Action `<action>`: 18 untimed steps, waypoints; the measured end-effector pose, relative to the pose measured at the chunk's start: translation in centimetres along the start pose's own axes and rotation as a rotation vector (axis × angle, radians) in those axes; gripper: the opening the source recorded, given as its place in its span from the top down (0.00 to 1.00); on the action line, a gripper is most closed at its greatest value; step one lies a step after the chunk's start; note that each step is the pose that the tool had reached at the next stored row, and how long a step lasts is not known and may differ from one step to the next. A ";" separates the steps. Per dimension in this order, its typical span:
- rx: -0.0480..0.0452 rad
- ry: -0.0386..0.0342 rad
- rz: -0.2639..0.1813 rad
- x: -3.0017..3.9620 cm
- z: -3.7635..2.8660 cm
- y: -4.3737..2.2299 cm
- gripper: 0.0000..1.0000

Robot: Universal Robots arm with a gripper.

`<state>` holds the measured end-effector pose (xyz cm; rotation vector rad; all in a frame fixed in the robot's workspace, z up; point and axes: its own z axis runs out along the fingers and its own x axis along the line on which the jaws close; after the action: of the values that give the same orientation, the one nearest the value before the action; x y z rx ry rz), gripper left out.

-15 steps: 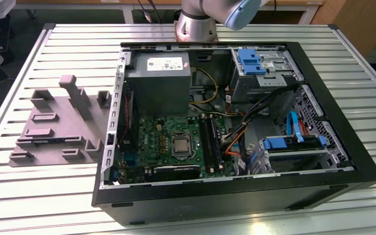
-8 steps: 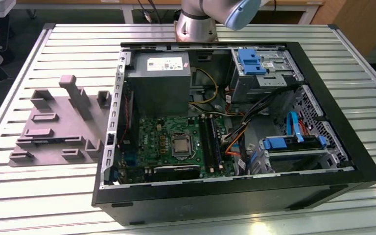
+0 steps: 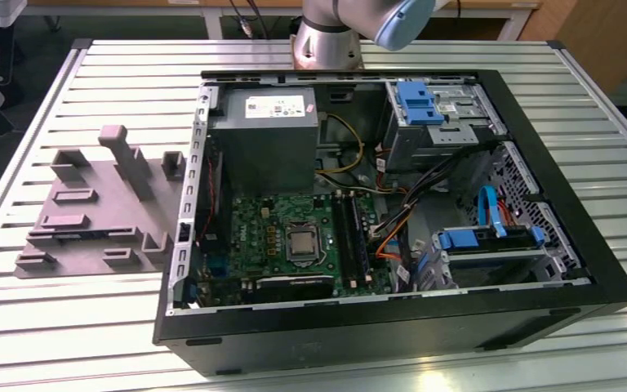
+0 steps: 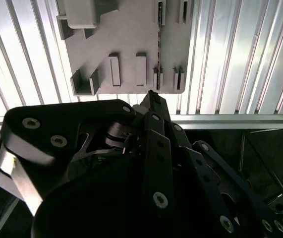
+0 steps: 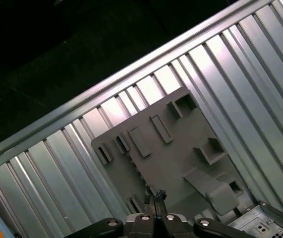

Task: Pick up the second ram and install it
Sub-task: 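Pick up the second ram and move it above second insertion slot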

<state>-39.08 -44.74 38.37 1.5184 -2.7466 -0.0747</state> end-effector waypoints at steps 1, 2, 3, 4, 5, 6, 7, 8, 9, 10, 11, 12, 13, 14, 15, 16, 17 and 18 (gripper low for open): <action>-0.0001 0.0002 -0.004 0.00 0.00 0.00 0.89; -0.0002 0.0004 -0.008 0.00 0.00 0.00 0.89; -0.0003 0.0006 -0.012 0.00 0.00 0.01 0.89; -0.0004 0.0007 -0.016 0.01 0.00 0.01 0.89; -0.0004 0.0008 -0.020 0.01 0.00 0.01 0.89; -0.0005 0.0010 -0.024 0.01 0.00 0.01 0.89; -0.0006 0.0012 -0.028 0.01 0.00 0.02 0.89; -0.0007 0.0014 -0.032 0.01 0.00 0.02 0.89; -0.0008 0.0015 -0.036 0.01 0.00 0.02 0.89; -0.0009 0.0017 -0.040 0.01 0.00 0.02 0.89; -0.0009 0.0018 -0.044 0.01 0.01 0.02 0.89; -0.0010 0.0020 -0.048 0.01 0.00 0.02 0.89; -0.0011 0.0021 -0.052 0.01 0.01 0.02 0.89; -0.0012 0.0023 -0.056 0.01 0.00 0.02 0.89; -0.0012 0.0025 -0.060 0.02 0.00 0.02 0.89; -0.0014 0.0028 -0.064 0.01 0.00 0.02 0.89; -0.0015 0.0030 -0.068 0.01 0.00 0.02 0.89; -0.0015 0.0031 -0.072 0.02 0.00 0.02 0.89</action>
<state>-39.11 -44.74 38.37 1.6158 -2.6885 -0.0744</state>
